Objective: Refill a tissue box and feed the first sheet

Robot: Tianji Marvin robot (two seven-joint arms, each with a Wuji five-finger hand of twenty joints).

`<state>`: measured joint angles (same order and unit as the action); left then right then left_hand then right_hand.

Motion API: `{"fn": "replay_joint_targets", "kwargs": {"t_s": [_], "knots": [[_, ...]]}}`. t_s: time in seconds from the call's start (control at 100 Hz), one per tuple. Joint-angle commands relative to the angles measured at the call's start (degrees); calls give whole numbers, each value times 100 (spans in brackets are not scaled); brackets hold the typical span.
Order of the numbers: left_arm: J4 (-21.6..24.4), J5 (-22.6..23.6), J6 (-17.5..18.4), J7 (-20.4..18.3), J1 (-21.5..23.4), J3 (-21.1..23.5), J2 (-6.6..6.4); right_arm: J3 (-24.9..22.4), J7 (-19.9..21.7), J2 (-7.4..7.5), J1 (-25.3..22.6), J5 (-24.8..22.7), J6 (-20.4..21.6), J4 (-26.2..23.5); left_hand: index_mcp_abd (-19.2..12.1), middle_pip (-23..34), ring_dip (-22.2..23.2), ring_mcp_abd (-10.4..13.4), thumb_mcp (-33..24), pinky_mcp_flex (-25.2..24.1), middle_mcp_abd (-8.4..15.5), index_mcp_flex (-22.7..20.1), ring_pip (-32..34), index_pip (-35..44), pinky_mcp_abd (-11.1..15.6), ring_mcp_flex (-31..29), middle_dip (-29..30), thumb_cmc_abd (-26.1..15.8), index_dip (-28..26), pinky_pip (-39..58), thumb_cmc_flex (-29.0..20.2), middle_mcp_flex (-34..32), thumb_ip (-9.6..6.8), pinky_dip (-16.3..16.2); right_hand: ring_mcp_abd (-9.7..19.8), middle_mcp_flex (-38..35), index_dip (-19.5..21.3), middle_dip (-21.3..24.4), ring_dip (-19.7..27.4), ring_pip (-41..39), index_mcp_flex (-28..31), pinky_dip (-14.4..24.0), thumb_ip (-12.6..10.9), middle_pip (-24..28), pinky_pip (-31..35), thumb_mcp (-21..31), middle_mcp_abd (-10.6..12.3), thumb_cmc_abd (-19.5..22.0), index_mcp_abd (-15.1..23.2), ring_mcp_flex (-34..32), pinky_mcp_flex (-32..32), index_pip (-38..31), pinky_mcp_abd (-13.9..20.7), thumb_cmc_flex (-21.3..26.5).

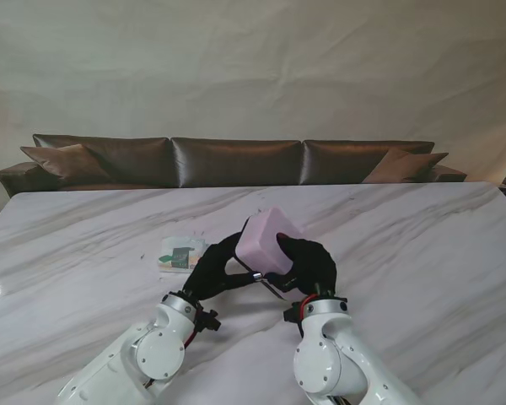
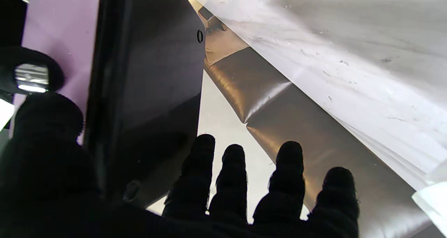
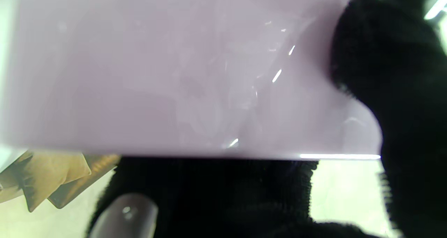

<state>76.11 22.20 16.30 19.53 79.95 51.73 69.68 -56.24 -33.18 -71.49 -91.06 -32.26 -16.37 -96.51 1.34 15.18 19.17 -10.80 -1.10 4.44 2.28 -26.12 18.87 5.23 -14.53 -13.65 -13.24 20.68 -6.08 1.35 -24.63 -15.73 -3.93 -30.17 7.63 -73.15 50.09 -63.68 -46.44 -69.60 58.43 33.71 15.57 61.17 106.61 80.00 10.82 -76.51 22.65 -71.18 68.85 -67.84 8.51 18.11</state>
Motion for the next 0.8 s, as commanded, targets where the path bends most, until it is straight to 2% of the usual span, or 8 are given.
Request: {"fn": "replay_joint_targets", "kwargs": {"t_s": [0.0, 0.08, 0.11, 0.27, 0.36, 0.45, 0.6, 0.79], "knots": [[-73, 9, 24, -60, -30, -19, 65, 44, -12, -81, -106, 41, 71, 9, 100, 177, 150, -12, 17, 171, -117, -9, 176, 54, 478, 5, -115, 7, -26, 6263, -27, 67, -148, -359, -147, -683, 47, -215, -412, -2452, 212, 125, -419, 752, 1018, 996, 24, 74, 210, -439, 146, -165, 1240, 693], [-154, -141, 43, -49, -74, -46, 105, 62, -152, -130, -164, 161, 153, 44, 191, 362, 298, -41, 10, 338, -161, 83, 310, 380, 658, -43, -222, 28, -217, 6491, -51, 48, -157, -549, -147, -683, 44, -215, -413, -2452, 209, 124, -413, 752, 1019, 996, 24, 72, 204, -439, 146, -167, 1239, 695], [-181, -218, 56, -57, -87, -52, 121, 69, -204, -151, -190, 218, 180, 47, 228, 462, 364, -77, 11, 400, -345, 156, 368, 579, 715, -61, -281, 36, -332, 6569, -54, 70, -162, -604, -147, -683, 43, -215, -413, -2452, 209, 124, -413, 752, 1019, 996, 24, 76, 201, -439, 146, -168, 1239, 696], [-318, -761, 272, -225, -148, -75, 191, 118, -359, -256, -241, 648, 453, 158, 336, 783, 491, -226, -5, 589, -390, 395, 486, 1202, 799, -228, -462, 116, -680, 6709, -113, -7, -197, -673, -188, -688, 34, -211, -412, -2454, 202, 122, -419, 752, 1023, 995, -5, 68, 158, -438, 142, -179, 1211, 718], [-376, -1146, 434, -473, -178, -87, 200, 173, -364, -296, -235, 874, 633, 250, 386, 721, 347, -237, -26, 391, -410, 564, 278, 1263, 607, -106, -437, 138, -710, 6280, -95, 34, -249, -450, -200, -692, 27, -210, -412, -2460, 199, 121, -421, 754, 1034, 996, -16, 75, 144, -438, 142, -185, 1184, 722], [-418, -1553, 587, -782, -200, -94, 188, 236, -337, -323, -219, 1056, 781, 324, 443, 490, 90, -203, -68, 66, -436, 683, 55, 982, 353, 100, -307, 173, -547, 5575, -92, 168, -320, -56, -206, -693, 24, -209, -412, -2463, 197, 120, -424, 755, 1039, 996, -24, 81, 136, -437, 142, -190, 1173, 726], [-512, -2272, 766, -1304, -252, -103, 166, 344, -277, -357, -168, 1286, 993, 438, 557, 163, -192, -169, -158, -338, -523, 797, -127, 510, 248, 407, -111, 287, -281, 4710, -178, 377, -454, 498, -221, -697, 17, -210, -414, -2474, 189, 117, -428, 759, 1047, 996, -30, 84, 106, -436, 142, -202, 1155, 736], [-733, -3262, 983, -1859, -335, -126, 201, 464, -272, -405, -117, 1484, 1168, 513, 625, 64, -214, -151, -246, -270, -496, 923, -100, 499, 388, 411, -50, 445, -275, 4801, -359, 388, -573, 478, -224, -700, 12, -210, -415, -2482, 192, 116, -432, 759, 1058, 996, -27, 88, 108, -436, 143, -207, 1148, 735]]}}
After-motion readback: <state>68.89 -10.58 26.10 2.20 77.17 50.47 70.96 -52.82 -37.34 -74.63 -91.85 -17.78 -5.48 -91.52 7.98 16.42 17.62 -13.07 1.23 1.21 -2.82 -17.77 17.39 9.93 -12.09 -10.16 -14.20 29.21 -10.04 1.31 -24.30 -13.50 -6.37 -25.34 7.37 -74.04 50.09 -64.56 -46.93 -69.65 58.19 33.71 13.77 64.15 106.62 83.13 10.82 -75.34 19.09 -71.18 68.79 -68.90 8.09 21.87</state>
